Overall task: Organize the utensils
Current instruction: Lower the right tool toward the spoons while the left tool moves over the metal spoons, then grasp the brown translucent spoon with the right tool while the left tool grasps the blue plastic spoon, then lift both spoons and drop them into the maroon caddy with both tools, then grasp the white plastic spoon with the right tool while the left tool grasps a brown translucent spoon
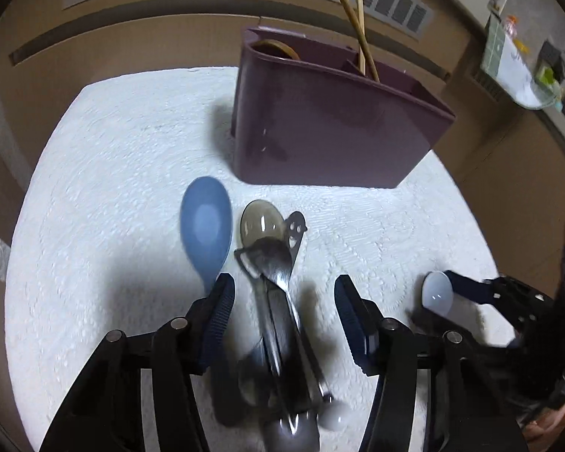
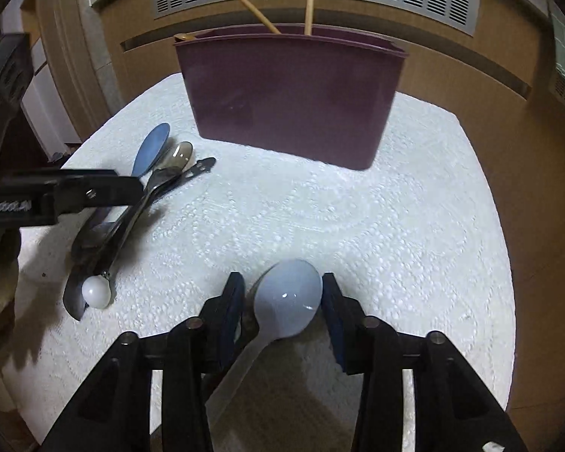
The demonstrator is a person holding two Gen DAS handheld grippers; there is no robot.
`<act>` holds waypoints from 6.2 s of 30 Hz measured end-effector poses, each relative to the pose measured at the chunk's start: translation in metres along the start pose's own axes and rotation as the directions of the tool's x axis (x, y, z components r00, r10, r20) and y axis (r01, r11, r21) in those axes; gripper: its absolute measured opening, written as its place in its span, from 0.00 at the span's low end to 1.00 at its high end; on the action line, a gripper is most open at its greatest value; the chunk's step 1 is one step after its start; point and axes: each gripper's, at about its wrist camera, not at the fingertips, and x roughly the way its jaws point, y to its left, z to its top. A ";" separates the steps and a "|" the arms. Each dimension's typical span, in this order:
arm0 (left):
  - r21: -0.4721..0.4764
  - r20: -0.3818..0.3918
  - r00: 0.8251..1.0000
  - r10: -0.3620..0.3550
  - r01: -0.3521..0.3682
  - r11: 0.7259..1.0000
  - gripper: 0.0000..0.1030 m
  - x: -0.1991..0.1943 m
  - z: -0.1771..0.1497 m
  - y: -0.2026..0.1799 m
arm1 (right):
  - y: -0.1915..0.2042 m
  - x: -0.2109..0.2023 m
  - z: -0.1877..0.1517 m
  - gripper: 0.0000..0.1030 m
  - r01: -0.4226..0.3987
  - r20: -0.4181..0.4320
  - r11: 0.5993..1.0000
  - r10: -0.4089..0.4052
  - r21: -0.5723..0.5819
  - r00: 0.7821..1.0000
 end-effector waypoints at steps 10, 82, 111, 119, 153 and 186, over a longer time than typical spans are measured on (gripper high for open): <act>0.079 -0.043 0.990 0.137 -0.134 0.988 0.37 0.035 0.029 -0.020 | -0.002 -0.010 0.006 0.80 0.045 0.083 0.998 -0.049 0.047 0.995; -0.120 0.075 0.981 0.177 -0.167 0.979 0.34 -0.007 0.021 0.024 | -0.005 -0.071 0.042 0.32 0.017 0.196 0.999 -0.026 0.048 0.980; 0.102 0.659 0.748 -0.078 0.014 0.995 0.34 -0.213 0.171 -0.045 | -0.024 -0.182 0.235 0.32 0.252 0.621 0.967 -0.182 -0.025 0.762; 0.042 0.559 0.826 -0.070 0.056 0.998 0.34 -0.128 0.190 -0.023 | -0.023 -0.098 0.236 0.32 0.275 0.524 0.959 -0.204 -0.060 0.827; -0.174 0.189 0.973 0.130 -0.098 0.980 0.57 -0.048 0.080 0.034 | -0.033 -0.024 0.101 0.89 0.197 0.179 0.980 -0.191 -0.019 0.965; -0.127 -0.070 0.981 0.181 -0.189 0.974 0.69 -0.035 -0.026 0.019 | -0.035 0.006 -0.016 0.98 0.152 -0.106 0.985 -0.143 0.082 0.984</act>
